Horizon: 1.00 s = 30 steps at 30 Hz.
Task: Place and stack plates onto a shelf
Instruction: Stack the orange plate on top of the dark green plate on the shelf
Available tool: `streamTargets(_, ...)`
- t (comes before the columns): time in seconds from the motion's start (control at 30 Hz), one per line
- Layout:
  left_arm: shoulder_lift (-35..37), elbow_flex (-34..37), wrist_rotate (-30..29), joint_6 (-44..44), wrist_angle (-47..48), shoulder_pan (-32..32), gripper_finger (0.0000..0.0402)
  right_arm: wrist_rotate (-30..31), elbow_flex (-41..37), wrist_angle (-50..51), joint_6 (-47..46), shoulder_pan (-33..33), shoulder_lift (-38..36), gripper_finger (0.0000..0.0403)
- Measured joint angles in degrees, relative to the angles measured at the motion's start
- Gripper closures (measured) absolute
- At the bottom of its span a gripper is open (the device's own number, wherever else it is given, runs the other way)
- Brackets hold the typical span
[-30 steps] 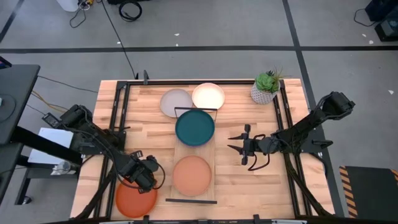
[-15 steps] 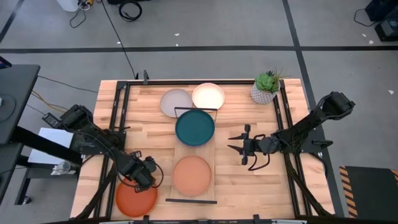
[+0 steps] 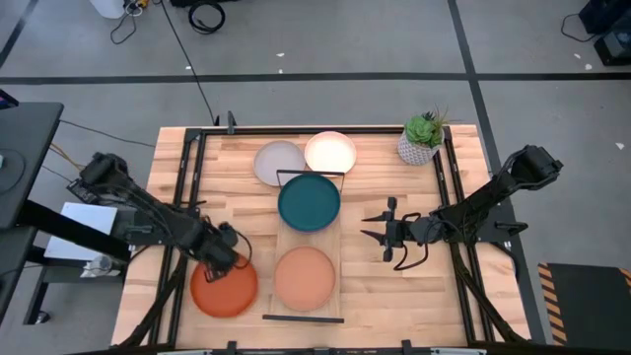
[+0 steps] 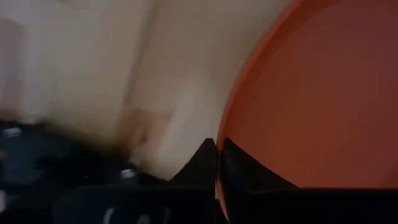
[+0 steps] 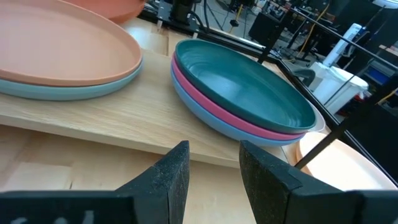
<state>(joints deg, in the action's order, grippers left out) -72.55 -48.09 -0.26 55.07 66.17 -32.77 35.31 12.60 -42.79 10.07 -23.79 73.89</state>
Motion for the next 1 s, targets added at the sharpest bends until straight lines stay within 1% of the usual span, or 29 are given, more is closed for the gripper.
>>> streamTargets(0.1,5.80,-0.38,-1.78,0.21,3.59,2.89,0.0389,-0.46,-0.02,-0.02,0.00,-0.02,0.00,0.0257)
streamTargets(0.23,12.80,-0.38,-4.46,2.36,4.25,7.74,0.0389,-0.48,-0.02,0.00,-0.02,-0.02,0.00,0.0257)
streamTargets(0.4,18.38,-0.38,-5.44,6.49,4.22,13.74,0.0389,-0.84,-0.02,0.01,-0.68,-0.02,0.00,0.0257)
streamTargets(0.53,19.93,-0.40,-4.61,7.59,4.17,16.64,0.0389,-0.90,-0.02,0.04,-0.68,0.00,0.00,0.0257)
streamTargets(0.77,19.71,-0.40,1.09,7.78,3.38,22.12,0.0383,-0.92,-0.02,0.03,-0.68,-0.02,0.00,0.0257)
streamTargets(0.9,19.71,-0.40,3.30,7.81,-1.63,26.45,0.0380,-0.92,-0.02,0.02,-0.68,-0.02,0.00,0.0257)
streamTargets(1.0,19.71,-0.40,3.37,7.92,-5.61,30.04,0.0386,-0.92,-0.02,0.02,-0.62,-0.02,0.00,0.0257)
